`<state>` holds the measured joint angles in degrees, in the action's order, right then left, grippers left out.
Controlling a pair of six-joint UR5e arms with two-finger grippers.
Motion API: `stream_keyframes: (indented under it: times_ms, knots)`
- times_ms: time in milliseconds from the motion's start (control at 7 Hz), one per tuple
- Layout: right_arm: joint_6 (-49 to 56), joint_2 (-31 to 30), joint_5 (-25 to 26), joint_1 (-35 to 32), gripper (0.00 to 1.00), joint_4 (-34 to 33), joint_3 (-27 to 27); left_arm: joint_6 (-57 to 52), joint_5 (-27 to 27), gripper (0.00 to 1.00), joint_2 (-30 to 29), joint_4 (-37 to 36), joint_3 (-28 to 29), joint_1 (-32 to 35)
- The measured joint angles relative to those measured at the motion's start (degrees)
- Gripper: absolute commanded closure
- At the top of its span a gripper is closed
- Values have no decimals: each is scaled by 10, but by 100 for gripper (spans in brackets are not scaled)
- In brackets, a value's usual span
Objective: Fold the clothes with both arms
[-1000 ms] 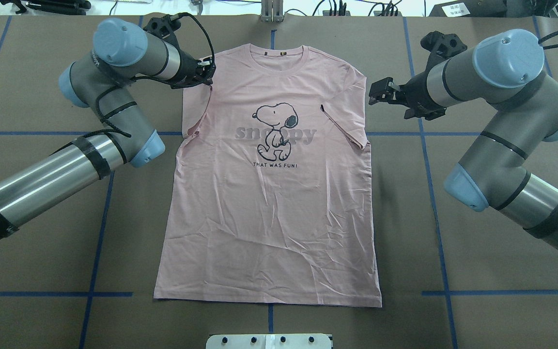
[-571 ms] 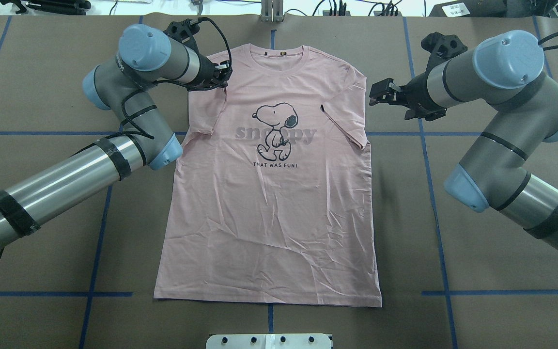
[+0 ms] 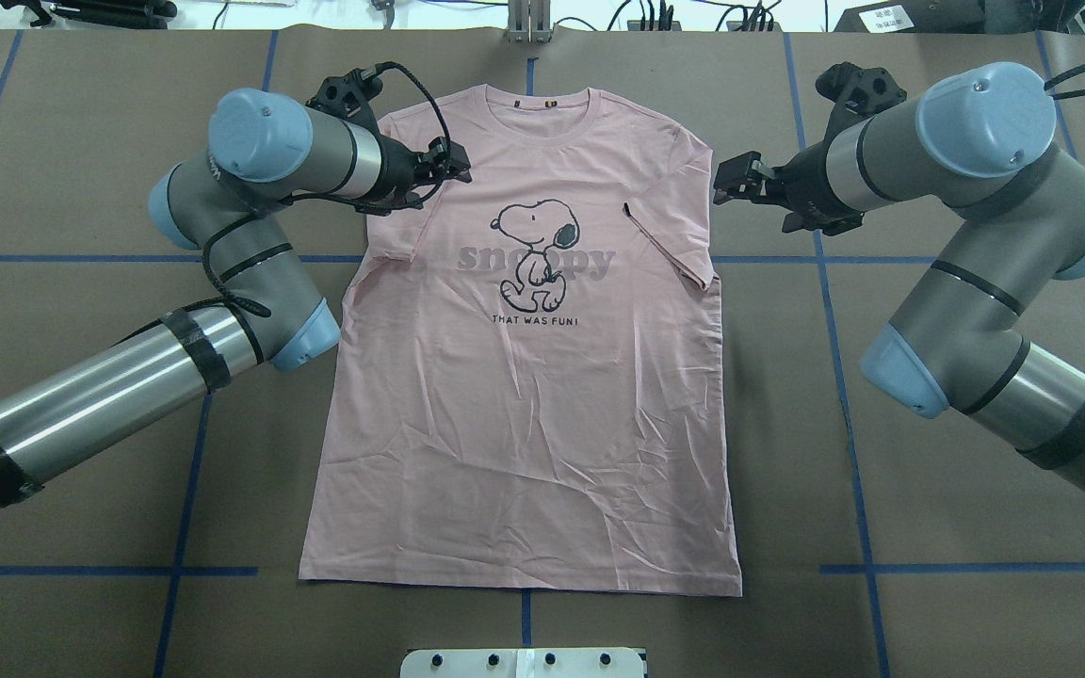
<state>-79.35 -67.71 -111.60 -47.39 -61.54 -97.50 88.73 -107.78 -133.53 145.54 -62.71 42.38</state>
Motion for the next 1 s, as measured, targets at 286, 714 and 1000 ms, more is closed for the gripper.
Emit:
stream_keyframes:
  times_ms: [286, 714, 1000]
  knots:
    - [-63, -10, 38, 51, 0, -3, -23, 5, -65, 17, 82, -43, -109, -13]
    - [-181, -78, 107, 169, 2, -8, -113, 2, -193, 17, 216, -58, -279, -9]
    - [-287, -125, 189, 284, 2, -9, -169, 2, -201, 16, 267, -95, -330, -14]
